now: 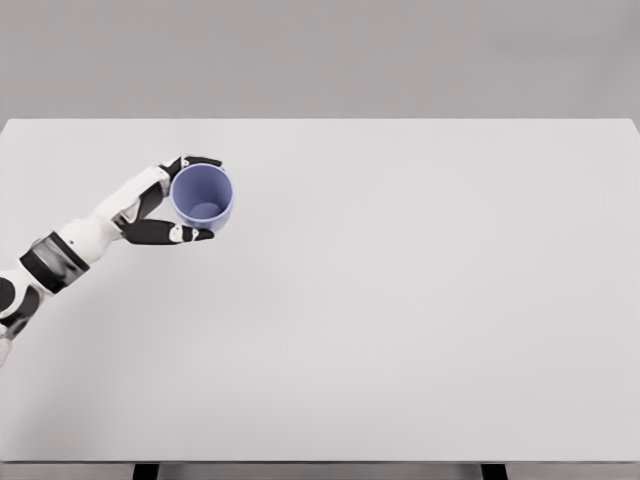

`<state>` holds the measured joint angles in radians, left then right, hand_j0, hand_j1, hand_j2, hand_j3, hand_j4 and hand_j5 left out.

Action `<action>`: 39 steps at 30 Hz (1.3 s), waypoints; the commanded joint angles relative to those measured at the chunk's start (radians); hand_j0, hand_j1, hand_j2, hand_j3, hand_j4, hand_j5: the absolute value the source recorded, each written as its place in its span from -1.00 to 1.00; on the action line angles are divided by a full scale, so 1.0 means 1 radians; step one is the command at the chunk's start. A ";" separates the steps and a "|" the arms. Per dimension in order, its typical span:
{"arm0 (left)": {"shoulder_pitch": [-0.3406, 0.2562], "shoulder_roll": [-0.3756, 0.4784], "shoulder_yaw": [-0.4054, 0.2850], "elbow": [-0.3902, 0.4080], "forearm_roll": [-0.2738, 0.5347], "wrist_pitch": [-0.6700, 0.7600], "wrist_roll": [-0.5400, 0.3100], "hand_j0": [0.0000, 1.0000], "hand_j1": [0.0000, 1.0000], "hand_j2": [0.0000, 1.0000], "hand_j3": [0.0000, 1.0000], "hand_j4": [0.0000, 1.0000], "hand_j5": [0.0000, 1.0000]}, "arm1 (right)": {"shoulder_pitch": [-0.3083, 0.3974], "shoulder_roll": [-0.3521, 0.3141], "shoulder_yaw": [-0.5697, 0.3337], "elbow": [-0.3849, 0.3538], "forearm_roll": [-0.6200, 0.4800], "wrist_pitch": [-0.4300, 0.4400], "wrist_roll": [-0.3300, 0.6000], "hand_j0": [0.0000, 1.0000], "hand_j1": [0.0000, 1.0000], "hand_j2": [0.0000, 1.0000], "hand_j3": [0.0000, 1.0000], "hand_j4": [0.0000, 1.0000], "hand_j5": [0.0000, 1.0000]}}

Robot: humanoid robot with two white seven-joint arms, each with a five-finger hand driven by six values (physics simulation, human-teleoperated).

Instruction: Flip the cup with left arm and place it on the table

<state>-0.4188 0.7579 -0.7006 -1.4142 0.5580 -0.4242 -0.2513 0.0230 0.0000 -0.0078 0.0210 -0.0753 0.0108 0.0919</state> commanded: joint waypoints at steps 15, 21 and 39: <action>0.005 -0.014 0.001 -0.003 0.003 0.051 0.000 1.00 1.00 1.00 1.00 1.00 1.00 | 0.000 0.000 0.000 0.000 0.000 0.000 0.000 1.00 1.00 1.00 1.00 1.00 1.00; 0.005 -0.008 0.003 -0.003 0.000 0.050 0.000 1.00 1.00 1.00 1.00 1.00 1.00 | 0.000 0.000 0.000 0.000 0.000 0.000 0.000 1.00 1.00 1.00 1.00 1.00 1.00; 0.000 0.012 0.007 -0.005 -0.003 0.051 -0.002 1.00 1.00 1.00 1.00 1.00 1.00 | 0.000 0.000 0.000 0.000 0.000 0.000 0.000 1.00 1.00 1.00 1.00 1.00 1.00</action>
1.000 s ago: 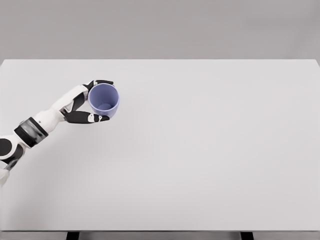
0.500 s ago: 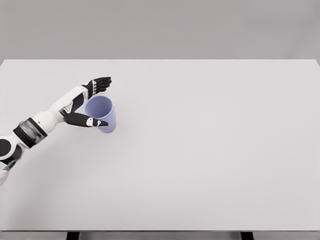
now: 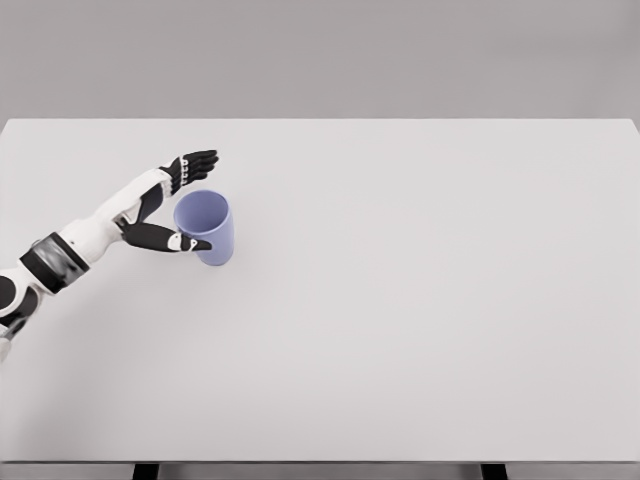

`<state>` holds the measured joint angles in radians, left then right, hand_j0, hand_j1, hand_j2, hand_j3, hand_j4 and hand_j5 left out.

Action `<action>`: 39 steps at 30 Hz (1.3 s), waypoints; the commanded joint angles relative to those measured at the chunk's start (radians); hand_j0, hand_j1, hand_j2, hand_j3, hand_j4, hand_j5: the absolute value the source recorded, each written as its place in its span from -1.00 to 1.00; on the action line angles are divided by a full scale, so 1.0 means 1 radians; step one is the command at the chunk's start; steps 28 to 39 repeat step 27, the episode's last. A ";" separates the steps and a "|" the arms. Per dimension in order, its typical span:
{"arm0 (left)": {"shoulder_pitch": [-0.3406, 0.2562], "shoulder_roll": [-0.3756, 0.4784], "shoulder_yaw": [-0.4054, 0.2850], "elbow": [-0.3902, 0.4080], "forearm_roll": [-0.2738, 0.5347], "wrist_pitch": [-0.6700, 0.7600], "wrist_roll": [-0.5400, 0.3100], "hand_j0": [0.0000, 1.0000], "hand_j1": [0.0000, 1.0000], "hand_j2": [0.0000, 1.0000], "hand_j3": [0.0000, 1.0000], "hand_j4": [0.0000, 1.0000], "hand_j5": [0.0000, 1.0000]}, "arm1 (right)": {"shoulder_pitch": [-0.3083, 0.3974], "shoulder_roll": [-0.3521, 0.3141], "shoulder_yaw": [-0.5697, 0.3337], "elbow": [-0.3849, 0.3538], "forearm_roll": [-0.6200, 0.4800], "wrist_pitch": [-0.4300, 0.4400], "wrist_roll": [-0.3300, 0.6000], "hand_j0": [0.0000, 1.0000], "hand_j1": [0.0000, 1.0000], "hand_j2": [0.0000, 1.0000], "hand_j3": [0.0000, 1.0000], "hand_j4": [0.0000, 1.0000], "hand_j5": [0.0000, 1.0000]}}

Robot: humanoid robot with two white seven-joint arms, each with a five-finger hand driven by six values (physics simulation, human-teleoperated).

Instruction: Flip the cup with left arm and place it on the table

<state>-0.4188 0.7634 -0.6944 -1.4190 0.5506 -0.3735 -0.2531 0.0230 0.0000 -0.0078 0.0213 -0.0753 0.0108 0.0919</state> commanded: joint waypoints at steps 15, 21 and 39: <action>0.005 0.132 0.001 -0.018 0.000 -0.001 0.000 1.00 1.00 1.00 1.00 1.00 1.00 | 0.000 0.000 0.000 0.000 0.000 0.000 0.000 1.00 1.00 1.00 1.00 1.00 1.00; 0.006 0.224 0.041 -0.012 -0.001 0.015 0.002 1.00 1.00 1.00 1.00 1.00 1.00 | 0.000 0.000 0.000 0.000 0.000 0.000 0.000 1.00 1.00 1.00 1.00 1.00 1.00; 0.006 0.255 0.068 -0.006 -0.001 0.016 0.002 1.00 1.00 1.00 1.00 1.00 1.00 | 0.000 0.000 0.000 -0.001 0.000 0.000 0.000 1.00 1.00 1.00 1.00 1.00 1.00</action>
